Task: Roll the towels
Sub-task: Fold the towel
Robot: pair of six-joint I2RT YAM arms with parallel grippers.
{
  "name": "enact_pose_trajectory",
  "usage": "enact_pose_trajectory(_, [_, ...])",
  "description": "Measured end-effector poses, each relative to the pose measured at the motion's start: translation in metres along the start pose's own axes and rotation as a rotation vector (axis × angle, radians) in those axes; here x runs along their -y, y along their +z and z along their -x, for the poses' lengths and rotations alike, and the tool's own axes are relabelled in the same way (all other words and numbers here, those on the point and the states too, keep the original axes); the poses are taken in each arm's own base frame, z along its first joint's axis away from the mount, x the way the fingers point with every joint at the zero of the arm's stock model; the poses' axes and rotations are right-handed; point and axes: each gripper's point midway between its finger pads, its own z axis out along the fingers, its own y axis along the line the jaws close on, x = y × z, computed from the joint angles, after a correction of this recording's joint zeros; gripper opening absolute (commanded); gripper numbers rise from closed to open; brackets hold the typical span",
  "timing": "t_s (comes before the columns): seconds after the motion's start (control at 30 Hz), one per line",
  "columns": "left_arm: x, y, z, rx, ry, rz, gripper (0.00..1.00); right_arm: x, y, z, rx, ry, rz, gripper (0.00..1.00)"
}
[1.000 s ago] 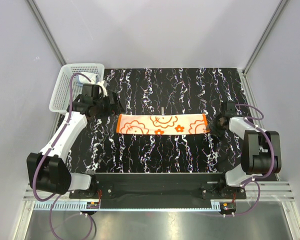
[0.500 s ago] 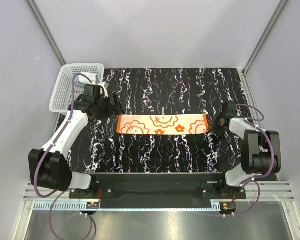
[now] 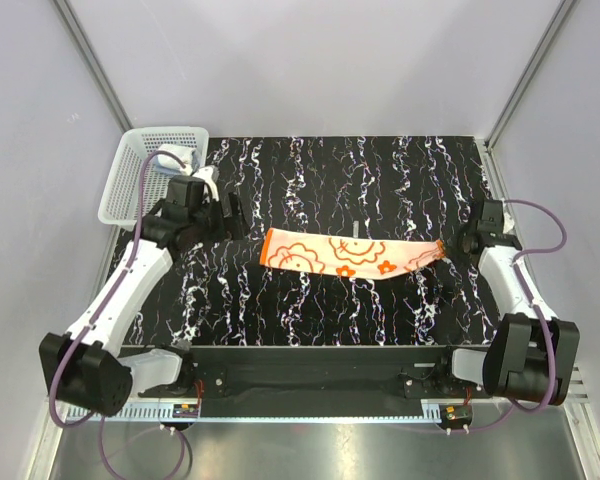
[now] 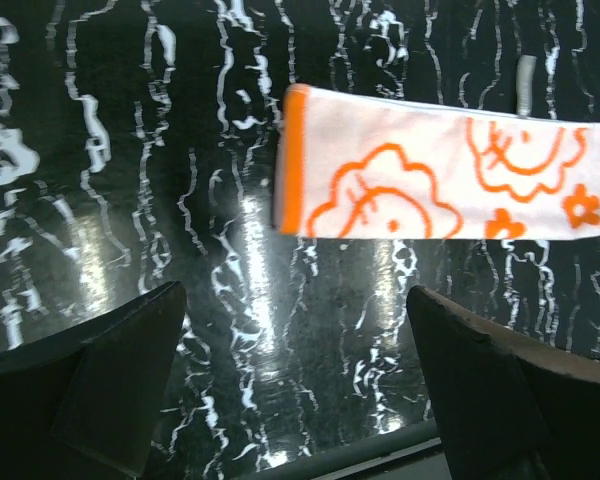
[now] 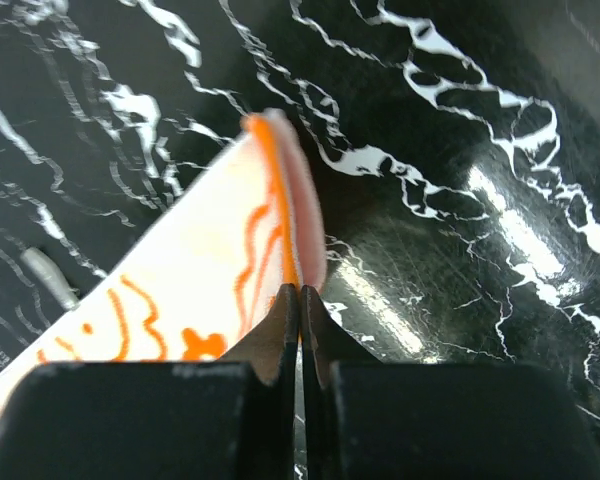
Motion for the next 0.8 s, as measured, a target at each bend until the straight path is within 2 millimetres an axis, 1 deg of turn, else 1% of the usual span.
enact_pose_trajectory(0.1, [-0.013,-0.009,-0.004,0.035,0.020,0.054,0.99,-0.010,-0.011,0.013,0.033,-0.024,0.031,0.00])
enact_pose_trajectory(0.17, [-0.027,-0.010,-0.015,0.029,0.025,0.107,0.99,-0.019,-0.015,0.019,0.041,-0.042,0.060,0.00])
enact_pose_trajectory(0.23, [-0.037,-0.008,-0.025,-0.001,0.027,0.149,0.99,-0.031,-0.020,0.020,0.041,-0.077,0.089,0.00])
enact_pose_trajectory(0.27, [-0.040,-0.006,-0.028,-0.015,0.027,0.166,0.99,-0.041,-0.022,0.019,0.040,-0.102,0.109,0.00])
enact_pose_trajectory(0.33, [-0.046,-0.003,-0.030,-0.027,0.031,0.192,0.99,-0.071,-0.029,0.016,0.038,-0.172,0.163,0.00])
enact_pose_trajectory(0.47, [-0.052,-0.002,-0.030,-0.028,0.037,0.226,0.99,-0.139,-0.050,0.001,0.031,-0.310,0.298,0.00])
enact_pose_trajectory(0.53, [-0.055,-0.002,-0.028,-0.021,0.039,0.244,0.99,-0.169,-0.061,-0.010,0.022,-0.367,0.360,0.00])
enact_pose_trajectory(0.63, [-0.059,-0.003,-0.028,-0.016,0.041,0.267,0.99,-0.207,-0.071,-0.024,0.011,-0.445,0.424,0.00])
enact_pose_trajectory(0.7, [-0.062,-0.004,-0.028,-0.014,0.041,0.280,0.99,-0.229,-0.075,-0.039,-0.006,-0.501,0.450,0.00])
enact_pose_trajectory(0.8, [-0.067,-0.005,-0.029,-0.019,0.042,0.307,0.99,-0.260,-0.080,-0.068,-0.041,-0.583,0.491,0.00])
